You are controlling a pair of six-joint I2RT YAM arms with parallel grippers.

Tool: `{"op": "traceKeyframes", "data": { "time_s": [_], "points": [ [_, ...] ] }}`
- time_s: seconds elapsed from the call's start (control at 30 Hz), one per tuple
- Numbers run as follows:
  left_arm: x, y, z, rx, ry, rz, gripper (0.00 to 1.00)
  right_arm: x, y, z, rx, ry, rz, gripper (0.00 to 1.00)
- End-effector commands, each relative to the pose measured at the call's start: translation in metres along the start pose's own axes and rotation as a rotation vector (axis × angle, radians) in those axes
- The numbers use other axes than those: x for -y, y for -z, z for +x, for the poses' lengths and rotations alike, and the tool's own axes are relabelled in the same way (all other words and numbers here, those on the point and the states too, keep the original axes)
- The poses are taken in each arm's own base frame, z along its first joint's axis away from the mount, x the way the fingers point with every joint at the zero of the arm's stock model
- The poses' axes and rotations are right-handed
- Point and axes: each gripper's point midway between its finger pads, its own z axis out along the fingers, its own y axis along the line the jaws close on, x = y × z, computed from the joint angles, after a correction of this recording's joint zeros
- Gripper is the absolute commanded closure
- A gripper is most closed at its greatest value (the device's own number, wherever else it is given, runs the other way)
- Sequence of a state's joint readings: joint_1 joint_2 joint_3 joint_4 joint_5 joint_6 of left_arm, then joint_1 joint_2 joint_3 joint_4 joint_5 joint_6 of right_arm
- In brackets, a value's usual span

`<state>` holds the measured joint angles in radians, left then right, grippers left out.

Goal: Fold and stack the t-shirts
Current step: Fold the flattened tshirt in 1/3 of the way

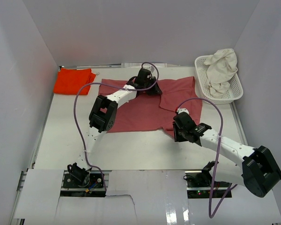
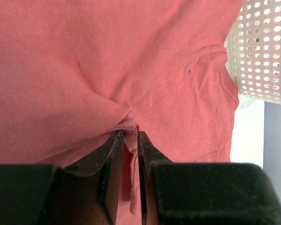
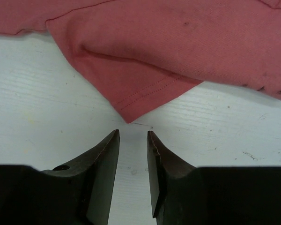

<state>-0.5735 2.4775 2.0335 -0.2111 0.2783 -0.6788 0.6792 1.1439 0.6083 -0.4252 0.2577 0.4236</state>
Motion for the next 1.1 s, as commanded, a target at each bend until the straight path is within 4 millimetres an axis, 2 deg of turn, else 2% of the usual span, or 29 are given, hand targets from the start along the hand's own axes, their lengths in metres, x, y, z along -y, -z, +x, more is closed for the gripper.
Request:
{"op": "traceKeyframes", "data": {
  "time_s": [0.0,0.07,0.1,0.13,0.27,0.33,0.5,0.57,0.67,0.73,0.83,0.97,1.07],
  "points": [
    [0.05,0.047,-0.026,0.036,-0.043,0.059,0.72,-0.001,-0.002,-0.024,0.066,-0.027,0.033,0.64],
    [0.037,0.054,-0.021,0.032,-0.034,-0.015,0.72,-0.001,-0.003,-0.026,0.07,-0.029,0.039,0.64],
    [0.02,0.056,-0.006,0.001,-0.025,-0.071,0.72,-0.002,-0.004,-0.029,0.078,-0.032,0.038,0.63],
    [0.02,0.067,-0.01,0.02,-0.031,-0.093,0.72,-0.001,-0.006,-0.029,0.075,-0.031,0.043,0.63],
    [-0.022,0.09,-0.012,0.098,-0.08,-0.299,0.73,-0.002,-0.012,-0.03,0.069,-0.029,0.049,0.64],
    [-0.029,0.096,-0.007,0.09,-0.103,-0.326,0.73,-0.004,-0.015,-0.031,0.065,-0.03,0.039,0.64],
    [-0.027,0.105,-0.007,0.095,-0.099,-0.329,0.73,-0.004,-0.017,-0.037,0.074,-0.038,0.038,0.64],
    [-0.027,0.112,-0.015,0.118,-0.108,-0.35,0.73,-0.003,-0.017,-0.038,0.078,-0.041,0.045,0.64],
    [-0.044,0.128,-0.032,0.181,-0.121,-0.451,0.72,0.0,-0.017,-0.04,0.084,-0.045,0.048,0.64],
    [-0.061,0.14,-0.044,0.234,-0.109,-0.53,0.72,0.0,-0.018,-0.039,0.079,-0.046,0.044,0.64],
    [-0.101,0.159,-0.064,0.288,-0.046,-0.619,0.72,-0.001,-0.019,-0.038,0.075,-0.044,0.029,0.64],
    [-0.134,0.173,-0.084,0.355,-0.02,-0.723,0.74,0.0,-0.021,-0.034,0.064,-0.043,0.028,0.64],
    [-0.15,0.177,-0.093,0.4,-0.032,-0.796,0.74,0.002,-0.024,-0.031,0.053,-0.039,0.034,0.64]
  ]
}}
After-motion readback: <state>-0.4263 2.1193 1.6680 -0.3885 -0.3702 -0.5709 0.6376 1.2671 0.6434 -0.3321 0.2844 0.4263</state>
